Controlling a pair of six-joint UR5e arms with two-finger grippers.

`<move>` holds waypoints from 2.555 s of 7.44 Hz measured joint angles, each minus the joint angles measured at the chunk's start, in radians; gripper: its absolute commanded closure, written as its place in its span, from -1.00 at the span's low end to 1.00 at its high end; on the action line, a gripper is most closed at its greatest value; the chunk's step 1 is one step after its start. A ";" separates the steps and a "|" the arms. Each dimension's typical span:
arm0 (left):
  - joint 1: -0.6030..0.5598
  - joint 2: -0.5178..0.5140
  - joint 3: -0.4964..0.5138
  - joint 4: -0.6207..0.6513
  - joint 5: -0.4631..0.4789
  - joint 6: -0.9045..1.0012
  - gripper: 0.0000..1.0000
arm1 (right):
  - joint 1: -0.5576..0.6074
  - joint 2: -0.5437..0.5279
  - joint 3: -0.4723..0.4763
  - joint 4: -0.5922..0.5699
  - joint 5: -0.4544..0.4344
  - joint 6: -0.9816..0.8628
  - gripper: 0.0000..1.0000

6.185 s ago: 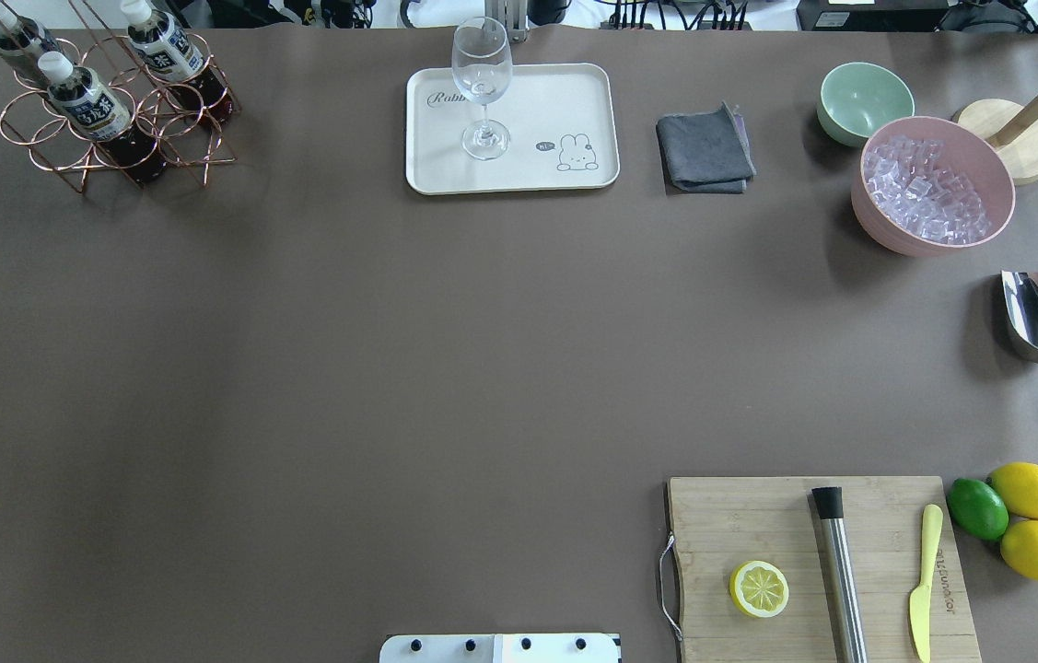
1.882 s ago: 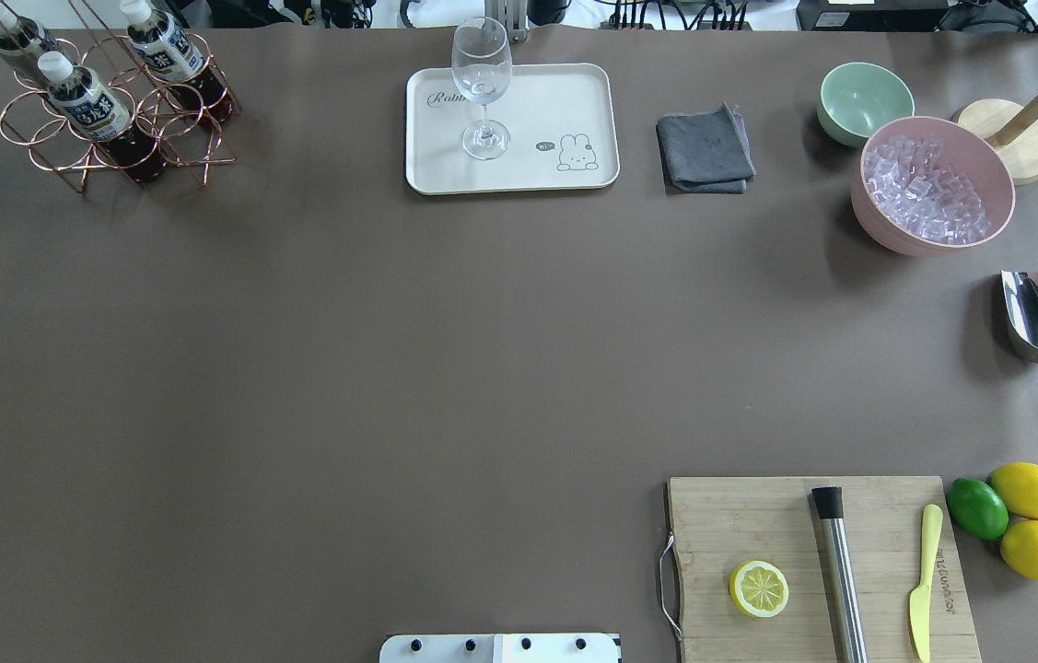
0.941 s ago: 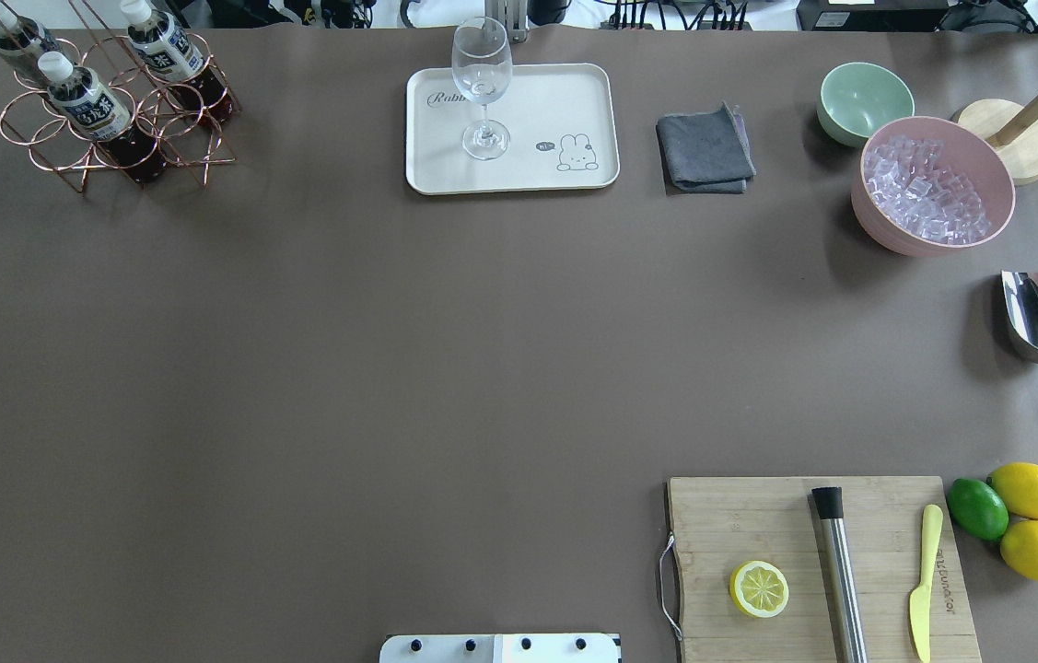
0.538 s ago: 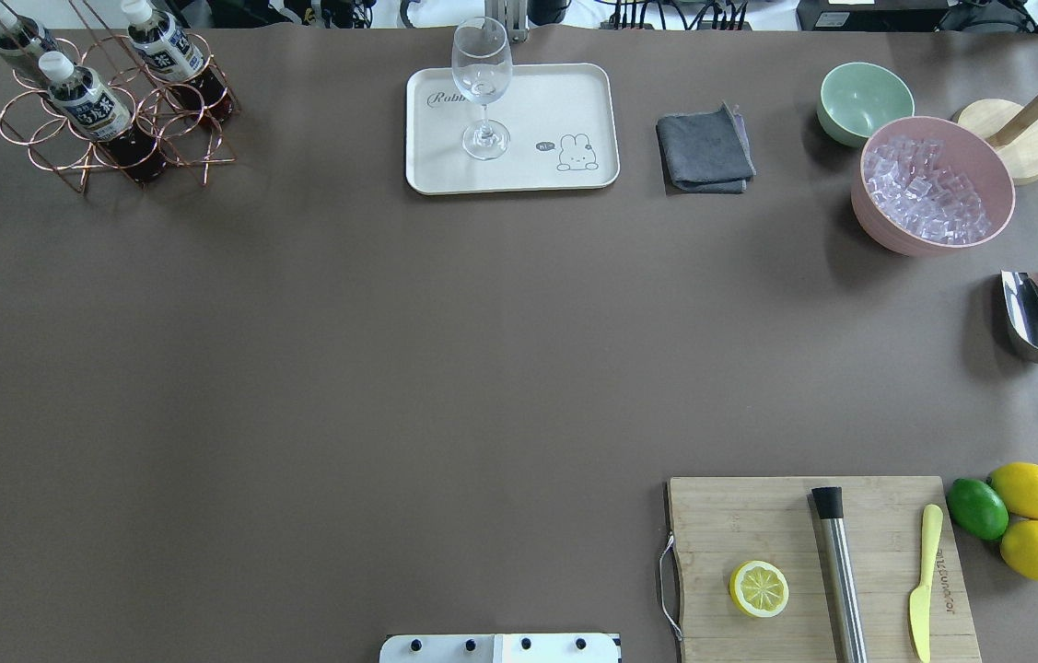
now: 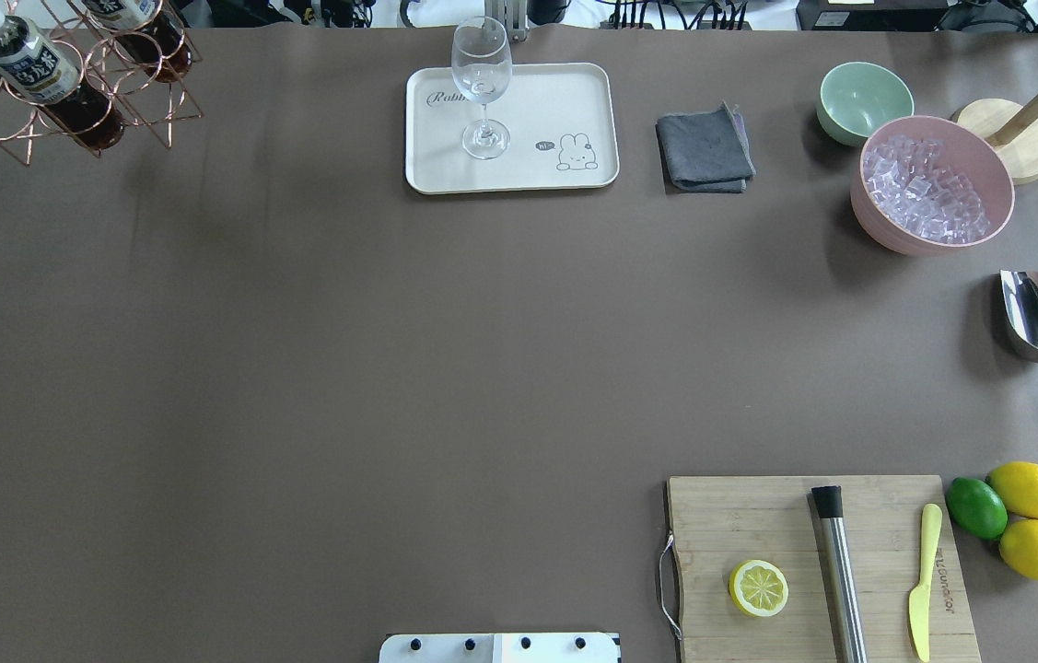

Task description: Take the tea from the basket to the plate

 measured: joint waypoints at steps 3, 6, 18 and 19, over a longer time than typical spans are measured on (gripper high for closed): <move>-0.014 0.088 -0.398 0.323 -0.004 -0.014 1.00 | 0.000 0.000 0.000 0.000 0.001 0.001 -1.00; 0.076 0.169 -0.639 0.372 -0.008 -0.319 1.00 | 0.000 0.000 -0.004 0.000 0.002 0.001 -1.00; 0.776 -0.164 -0.490 0.026 0.152 -0.794 1.00 | 0.000 0.000 -0.016 0.000 0.002 0.001 -1.00; 0.791 -0.165 -0.474 0.003 0.156 -0.769 1.00 | 0.000 0.000 -0.016 0.000 0.002 0.001 -1.00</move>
